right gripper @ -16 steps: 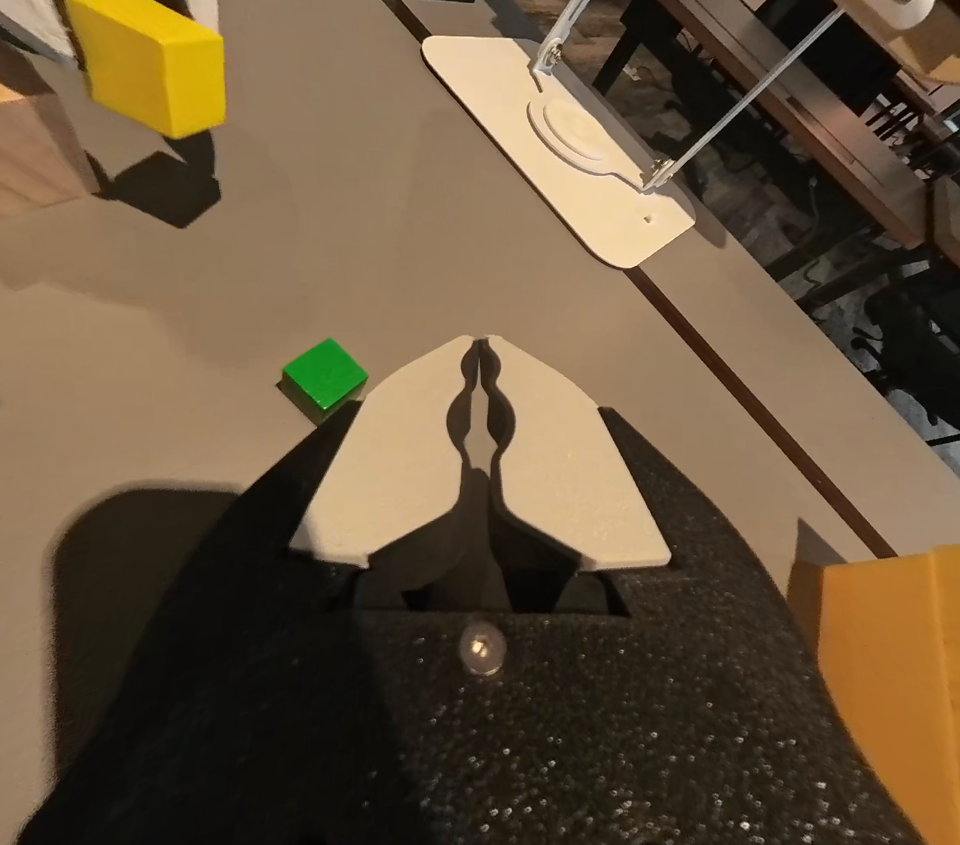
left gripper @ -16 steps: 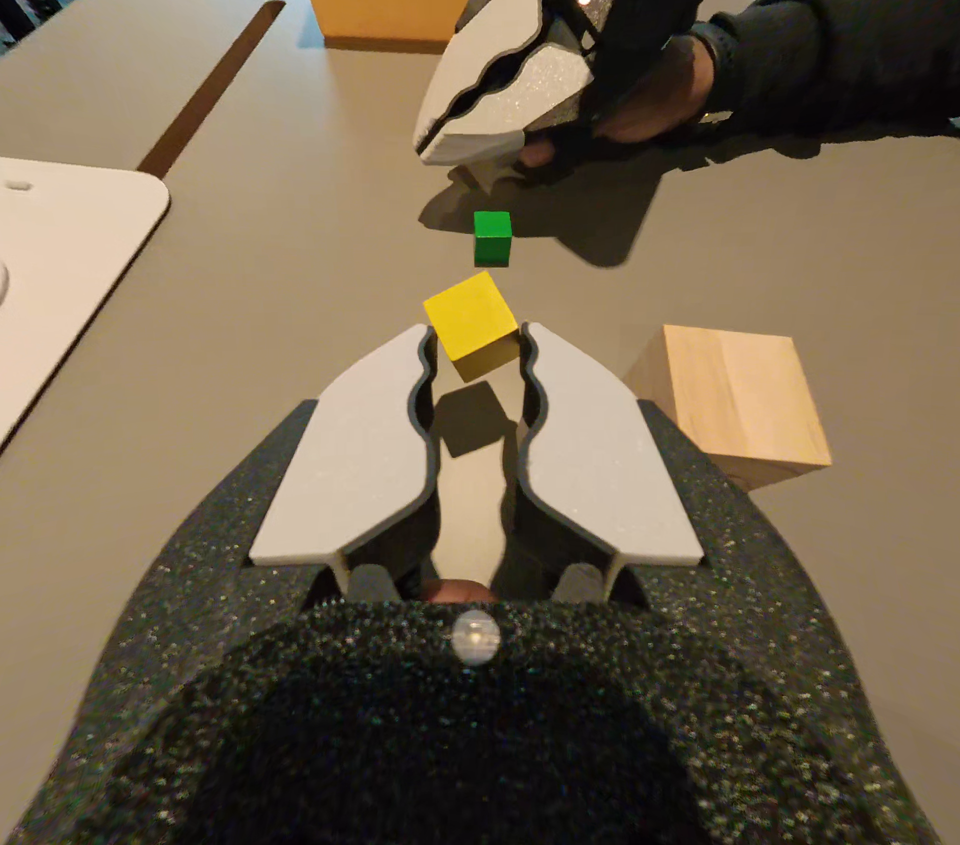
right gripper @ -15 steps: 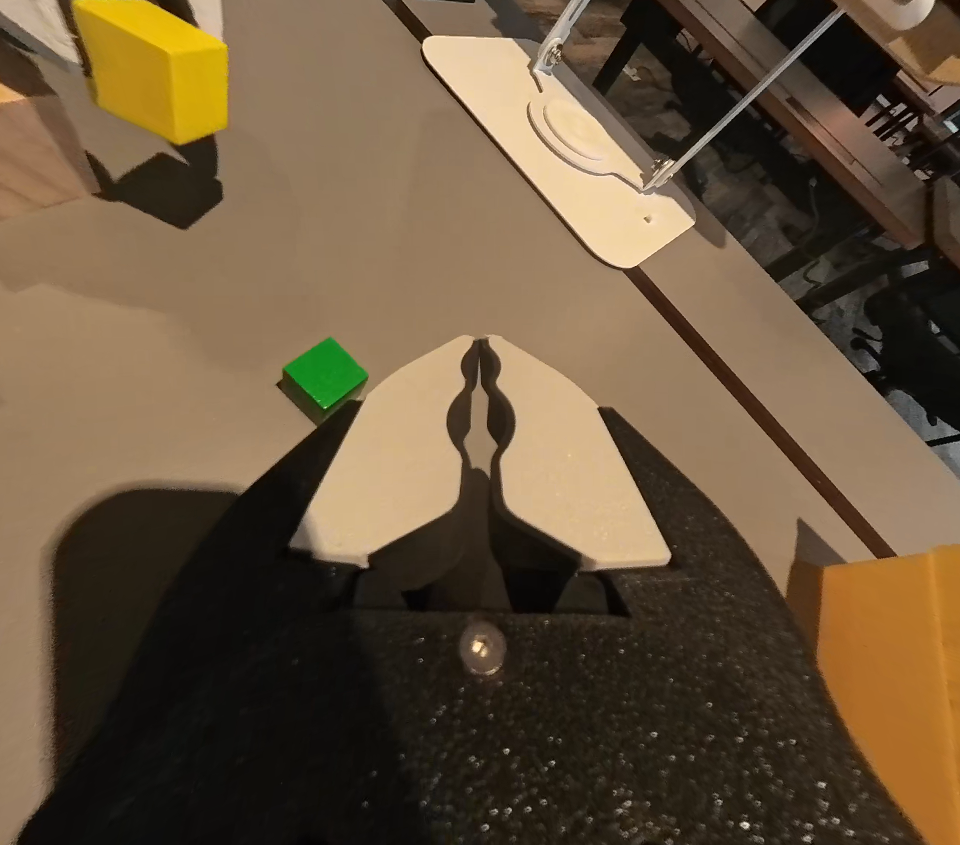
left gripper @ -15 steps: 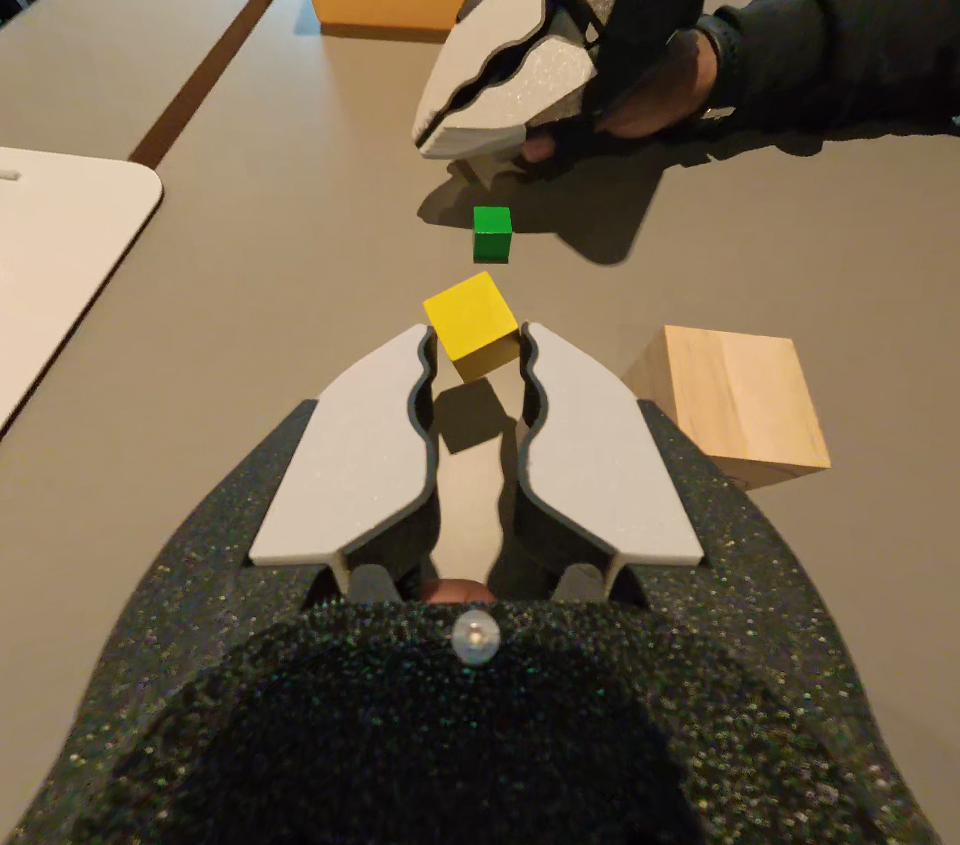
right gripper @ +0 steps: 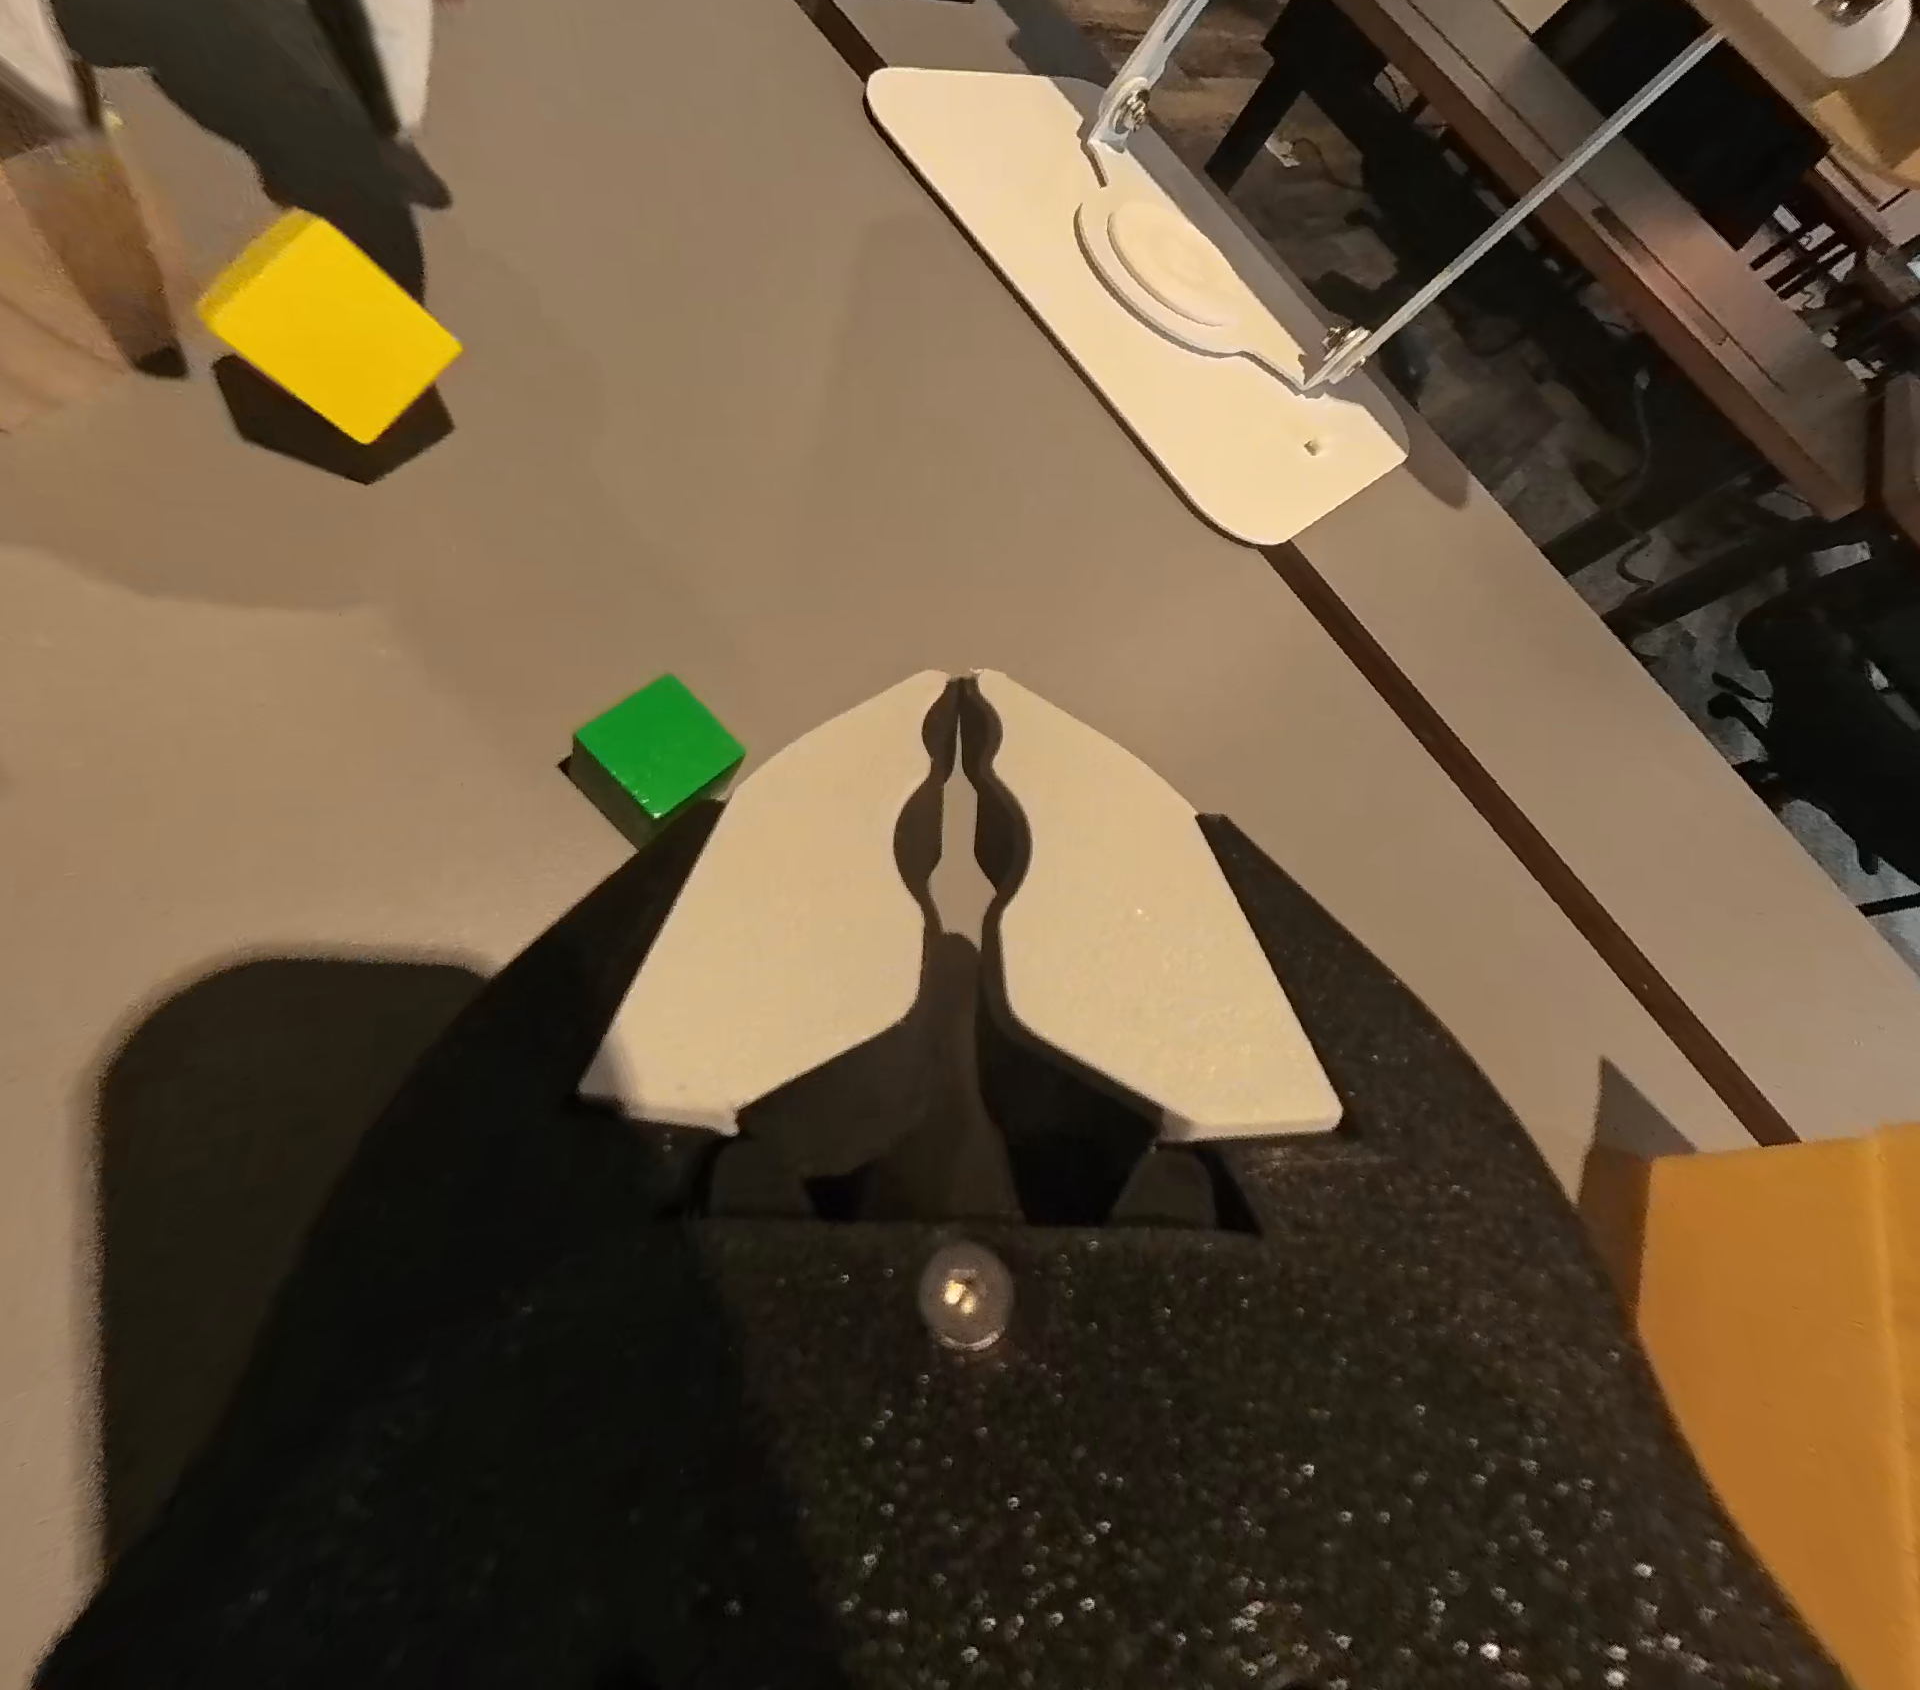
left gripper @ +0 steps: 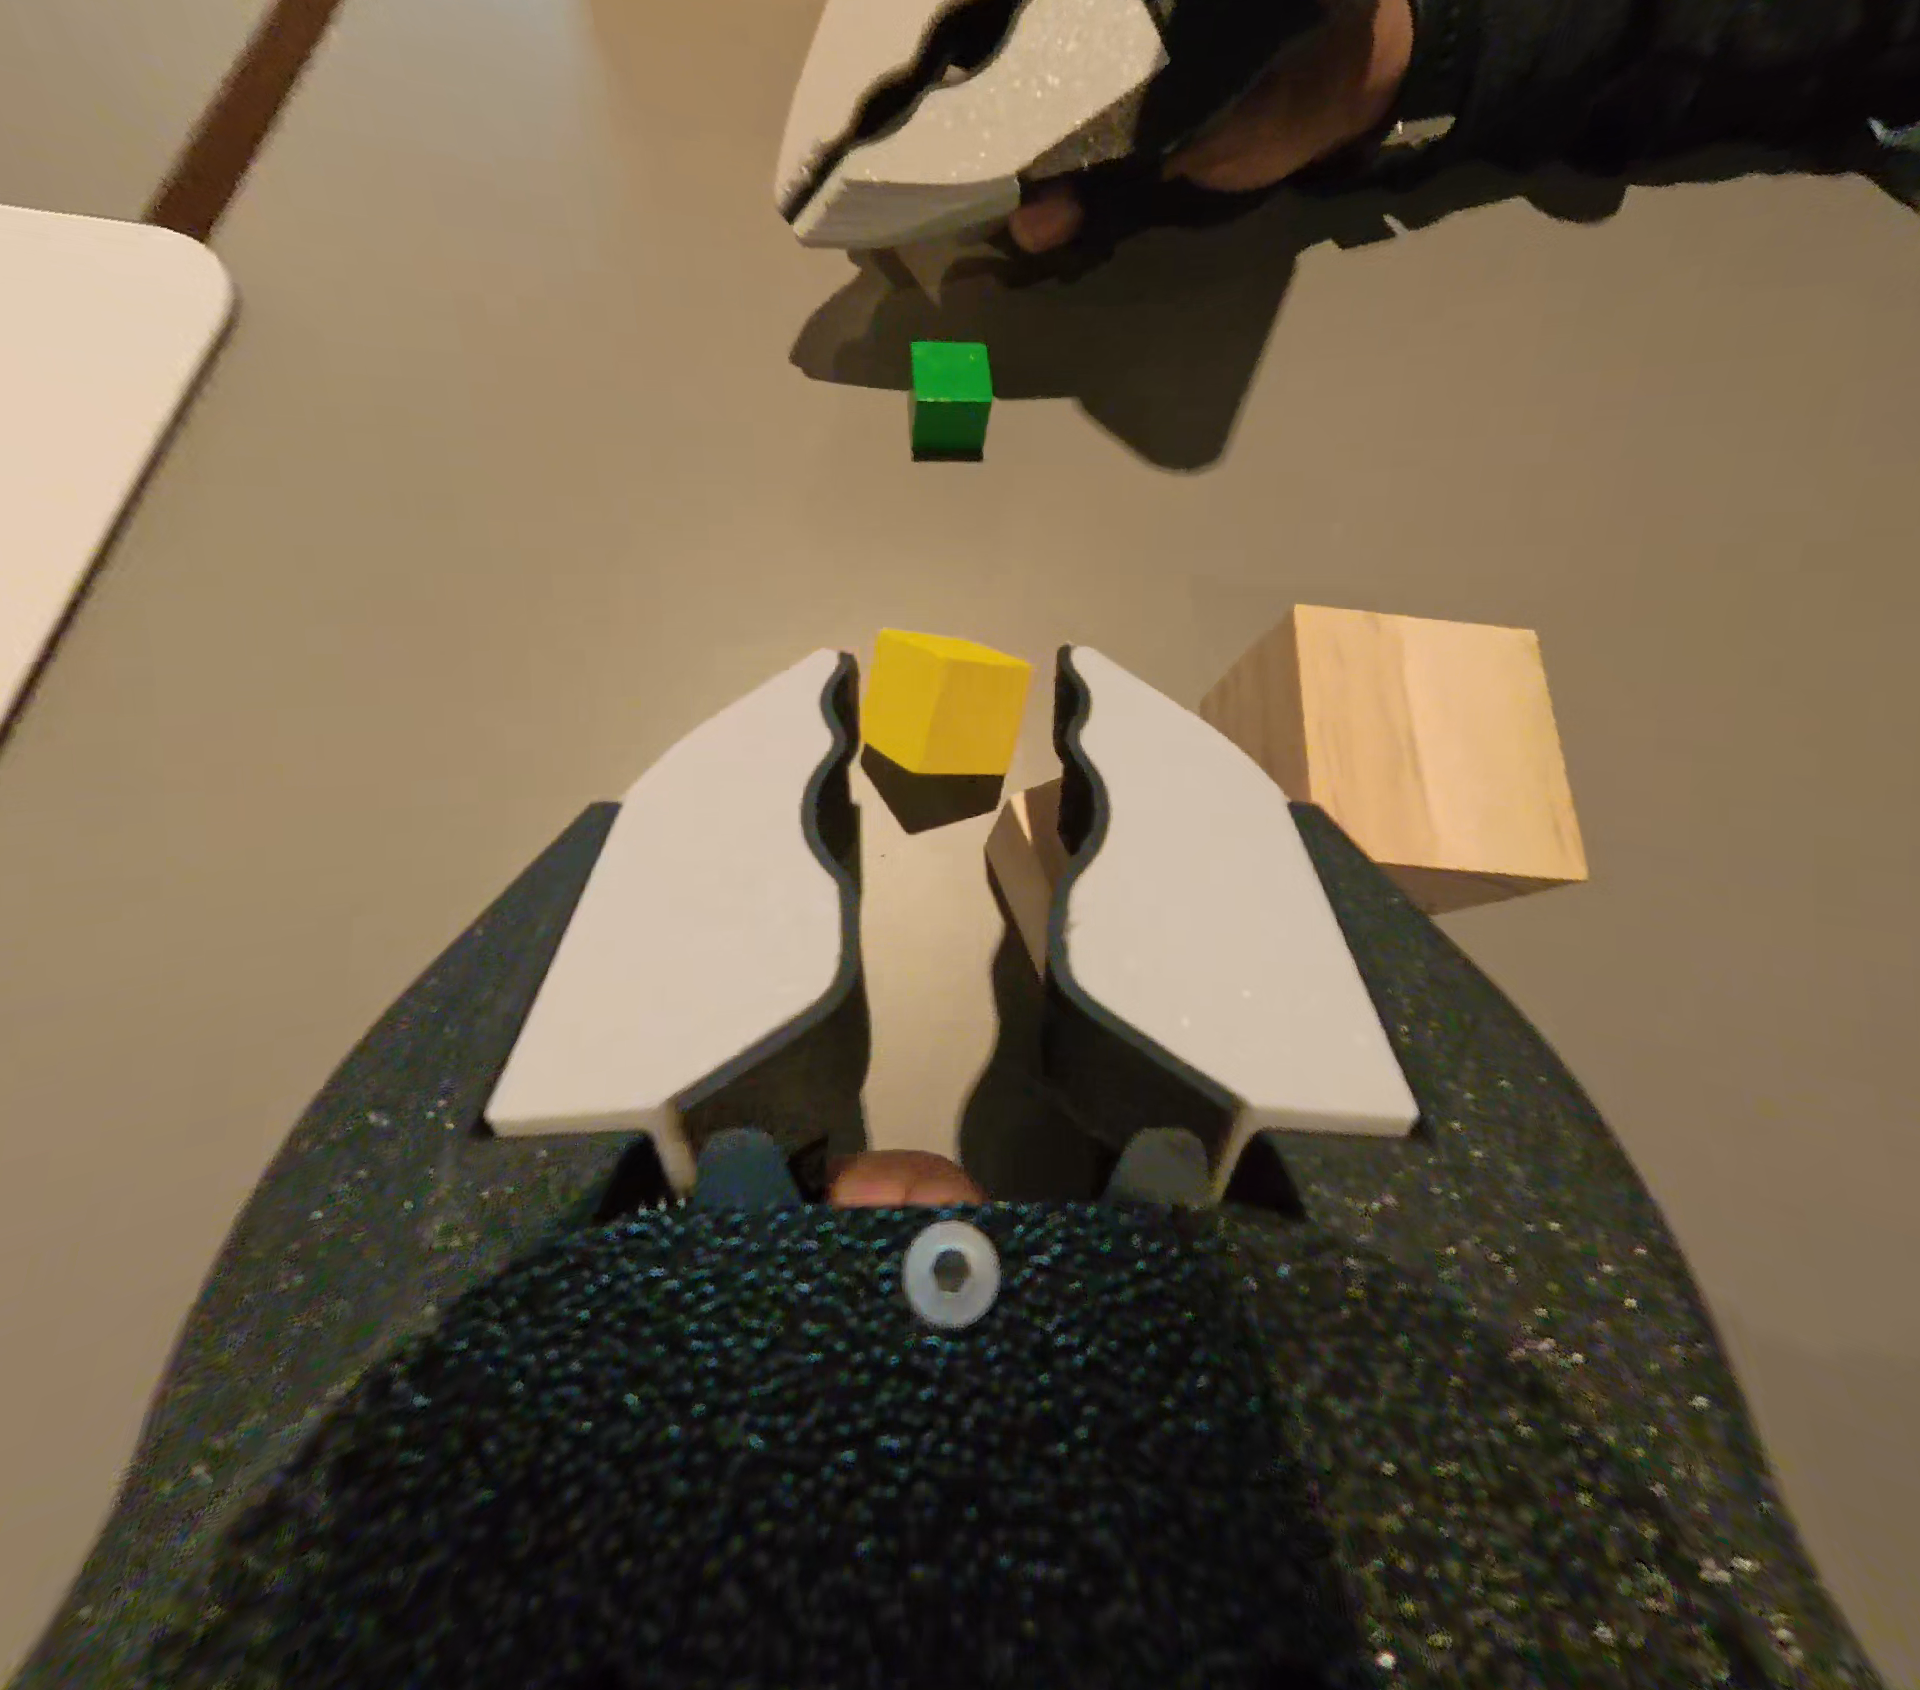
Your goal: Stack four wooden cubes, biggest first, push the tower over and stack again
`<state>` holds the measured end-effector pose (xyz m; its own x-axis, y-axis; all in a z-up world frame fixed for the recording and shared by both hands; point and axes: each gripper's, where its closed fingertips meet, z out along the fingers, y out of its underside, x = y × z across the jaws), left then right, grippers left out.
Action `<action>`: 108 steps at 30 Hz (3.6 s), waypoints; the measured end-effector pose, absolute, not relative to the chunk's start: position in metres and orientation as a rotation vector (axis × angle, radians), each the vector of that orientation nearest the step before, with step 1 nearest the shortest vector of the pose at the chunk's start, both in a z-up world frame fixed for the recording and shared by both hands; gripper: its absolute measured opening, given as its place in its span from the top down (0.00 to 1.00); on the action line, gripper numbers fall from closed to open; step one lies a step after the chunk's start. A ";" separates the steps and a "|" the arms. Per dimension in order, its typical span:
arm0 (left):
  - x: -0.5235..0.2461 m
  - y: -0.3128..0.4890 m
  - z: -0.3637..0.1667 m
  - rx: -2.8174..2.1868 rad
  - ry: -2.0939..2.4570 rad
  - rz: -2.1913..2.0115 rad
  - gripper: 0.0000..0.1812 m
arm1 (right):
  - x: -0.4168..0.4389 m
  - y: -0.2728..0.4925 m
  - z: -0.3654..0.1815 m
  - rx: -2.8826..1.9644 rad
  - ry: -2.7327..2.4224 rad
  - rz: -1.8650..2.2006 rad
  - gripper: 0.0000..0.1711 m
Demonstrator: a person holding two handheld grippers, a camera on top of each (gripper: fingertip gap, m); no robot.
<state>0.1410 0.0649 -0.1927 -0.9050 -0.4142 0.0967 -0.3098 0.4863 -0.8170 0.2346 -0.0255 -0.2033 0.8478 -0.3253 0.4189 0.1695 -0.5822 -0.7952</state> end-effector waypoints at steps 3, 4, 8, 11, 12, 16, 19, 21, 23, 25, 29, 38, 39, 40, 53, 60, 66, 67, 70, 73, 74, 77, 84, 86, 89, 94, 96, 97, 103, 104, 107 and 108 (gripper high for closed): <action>0.141 0.075 -0.179 -0.727 2.434 -1.460 0.72 | 0.234 -0.025 -0.204 -2.091 0.102 -0.674 1.00; 0.138 0.079 -0.177 -0.751 2.380 -1.466 0.71 | 0.233 -0.025 -0.204 -2.091 0.099 -0.675 1.00; 0.121 0.090 -0.184 -0.929 2.194 -1.434 0.68 | 0.233 -0.025 -0.205 -2.098 0.091 -0.673 1.00; 0.105 0.096 -0.201 -0.963 2.168 -1.281 0.67 | 0.232 -0.024 -0.205 -2.101 0.083 -0.674 1.00; 0.102 0.095 -0.204 -0.969 2.173 -1.252 0.68 | 0.232 -0.024 -0.205 -2.100 0.080 -0.675 1.00; 0.096 0.093 -0.204 -0.986 2.186 -1.258 0.68 | 0.232 -0.024 -0.205 -2.100 0.076 -0.686 1.00; 0.094 0.092 -0.205 -0.970 2.209 -1.260 0.67 | 0.231 -0.024 -0.205 -2.100 0.072 -0.694 1.00; 0.090 0.091 -0.205 -0.957 2.230 -1.271 0.68 | 0.231 -0.024 -0.206 -2.104 0.067 -0.699 1.00; 0.089 0.091 -0.205 -0.954 2.237 -1.269 0.68 | 0.231 -0.024 -0.206 -2.105 0.064 -0.703 1.00; 0.086 0.087 -0.208 -0.936 2.273 -1.262 0.67 | 0.231 -0.024 -0.207 -2.107 0.063 -0.703 1.00; 0.081 0.083 -0.224 -0.857 2.360 -1.133 0.65 | 0.231 -0.024 -0.207 -2.111 0.060 -0.701 1.00; 0.087 0.078 -0.221 -0.718 2.408 -1.188 0.68 | 0.230 -0.022 -0.210 -2.132 0.038 -0.712 1.00; 0.089 0.077 -0.222 -0.697 2.423 -1.187 0.68 | 0.230 -0.021 -0.211 -2.134 0.035 -0.715 1.00; 0.090 0.076 -0.223 -0.681 2.436 -1.185 0.69 | 0.230 -0.021 -0.211 -2.134 0.033 -0.718 1.00; 0.101 0.082 -0.190 -0.676 2.272 -1.369 0.75 | 0.230 -0.021 -0.211 -2.134 0.032 -0.718 1.00; 0.066 0.036 -0.160 -0.443 2.375 -1.421 0.75 | 0.230 -0.020 -0.213 -2.147 0.021 -0.726 1.00; 0.057 0.027 -0.173 -0.411 2.473 -1.335 0.75 | 0.230 -0.020 -0.214 -2.152 0.014 -0.732 1.00; 0.058 0.028 -0.176 -0.415 2.481 -1.315 0.75 | 0.230 -0.020 -0.214 -2.154 0.013 -0.733 1.00; 0.058 0.029 -0.178 -0.422 2.495 -1.312 0.75 | 0.229 -0.019 -0.215 -2.164 0.001 -0.744 1.00; 0.058 0.029 -0.178 -0.418 2.496 -1.313 0.75 | 0.229 -0.019 -0.217 -2.173 -0.013 -0.760 1.00; 0.058 0.029 -0.178 -0.419 2.496 -1.316 0.75 | 0.229 -0.019 -0.217 -2.173 -0.014 -0.762 1.00; 0.057 0.028 -0.178 -0.412 2.497 -1.329 0.75 | 0.229 -0.019 -0.216 -2.168 -0.004 -0.757 1.00; 0.057 0.028 -0.178 -0.408 2.485 -1.335 0.75 | 0.230 -0.019 -0.215 -2.165 0.002 -0.755 1.00; 0.057 0.028 -0.178 -0.406 2.485 -1.334 0.75 | 0.230 -0.019 -0.215 -2.165 0.003 -0.755 1.00; 0.057 0.028 -0.178 -0.396 2.487 -1.327 0.75 | 0.230 -0.019 -0.215 -2.165 0.003 -0.754 1.00; 0.057 0.028 -0.178 -0.386 2.493 -1.320 0.75 | 0.230 -0.019 -0.215 -2.165 0.004 -0.756 1.00; 0.057 0.028 -0.178 -0.387 2.494 -1.319 0.75 | 0.230 -0.019 -0.215 -2.164 0.004 -0.755 1.00; 0.057 0.028 -0.177 -0.386 2.495 -1.317 0.75 | 0.230 -0.020 -0.215 -2.164 0.005 -0.755 1.00; 0.058 0.029 -0.177 -0.391 2.484 -1.311 0.75 | 0.230 -0.020 -0.215 -2.165 0.005 -0.756 1.00; 0.059 0.029 -0.177 -0.393 2.479 -1.314 0.74 | 0.230 -0.020 -0.215 -2.165 0.006 -0.756 1.00; 0.059 0.029 -0.171 -0.409 2.455 -1.347 0.66 | 0.230 -0.020 -0.214 -2.161 0.011 -0.756 1.00; 0.058 0.030 -0.169 -0.411 2.445 -1.363 0.64 | 0.230 -0.020 -0.214 -2.158 0.015 -0.753 1.00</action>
